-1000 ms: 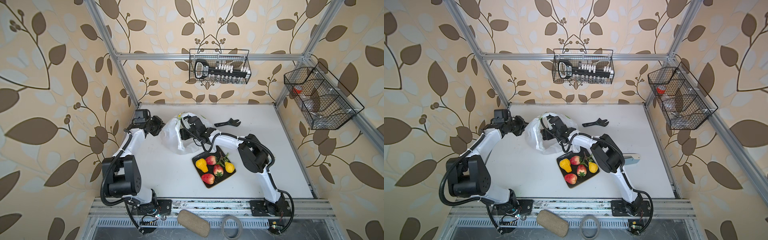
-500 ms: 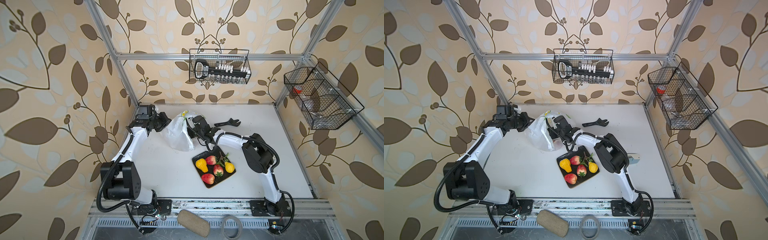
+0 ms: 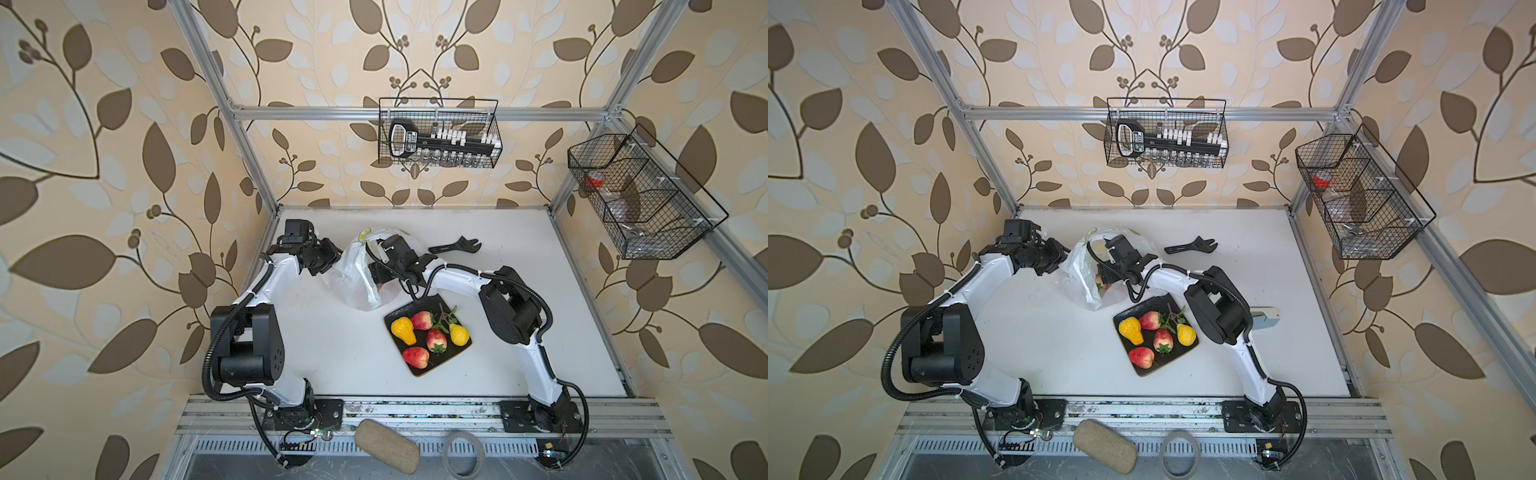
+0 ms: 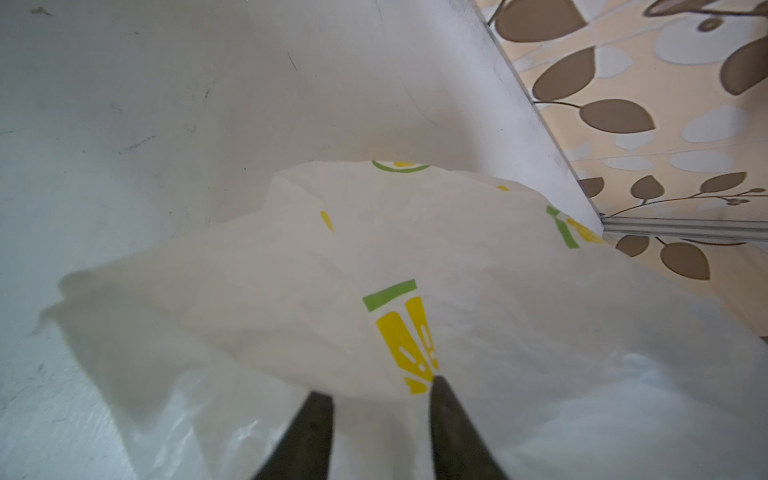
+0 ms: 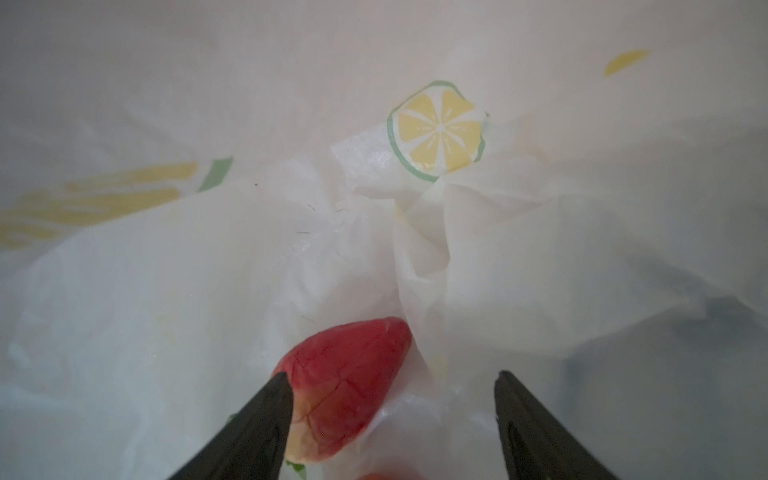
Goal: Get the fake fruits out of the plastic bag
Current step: 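Reach the left gripper to the bag opening and hold it up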
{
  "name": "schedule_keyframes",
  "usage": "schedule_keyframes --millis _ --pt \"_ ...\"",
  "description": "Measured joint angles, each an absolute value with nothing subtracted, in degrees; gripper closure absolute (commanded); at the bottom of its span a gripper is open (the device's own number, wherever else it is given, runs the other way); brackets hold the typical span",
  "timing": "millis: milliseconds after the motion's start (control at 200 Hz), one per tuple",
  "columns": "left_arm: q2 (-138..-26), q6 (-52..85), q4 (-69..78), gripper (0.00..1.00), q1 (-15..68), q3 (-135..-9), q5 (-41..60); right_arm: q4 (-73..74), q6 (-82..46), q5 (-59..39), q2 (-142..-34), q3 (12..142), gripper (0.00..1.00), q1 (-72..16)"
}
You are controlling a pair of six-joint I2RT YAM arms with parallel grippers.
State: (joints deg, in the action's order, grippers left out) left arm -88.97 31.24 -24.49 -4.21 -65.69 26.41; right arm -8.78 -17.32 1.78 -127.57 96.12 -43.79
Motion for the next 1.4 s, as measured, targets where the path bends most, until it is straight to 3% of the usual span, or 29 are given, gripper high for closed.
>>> schedule_keyframes --millis 145,410,680,910,1225,1400 --pt "-84.1 30.7 -27.8 0.01 -4.2 -65.6 22.8 -10.8 -15.9 2.4 -127.6 96.0 0.21 -43.9" --pt "-57.6 31.8 -35.5 0.01 -2.4 -64.6 15.7 -11.5 -14.9 2.4 -127.6 96.0 0.2 -44.0" --pt "-42.4 37.8 -48.1 0.01 11.6 -61.2 11.2 -12.1 -14.7 2.1 -127.6 96.2 0.2 -44.1" --pt "-42.0 41.1 -51.3 0.01 25.6 -59.5 7.9 -13.1 -14.7 1.8 -127.6 96.6 0.21 -43.9" --pt "-54.4 40.5 -47.8 0.01 38.9 -60.1 -0.3 -13.5 -14.8 0.8 -127.6 96.6 0.21 -43.5" --pt "-57.6 41.3 -47.0 0.14 39.3 -60.1 -8.3 -13.7 -14.9 0.6 -127.6 96.6 0.21 -43.3"
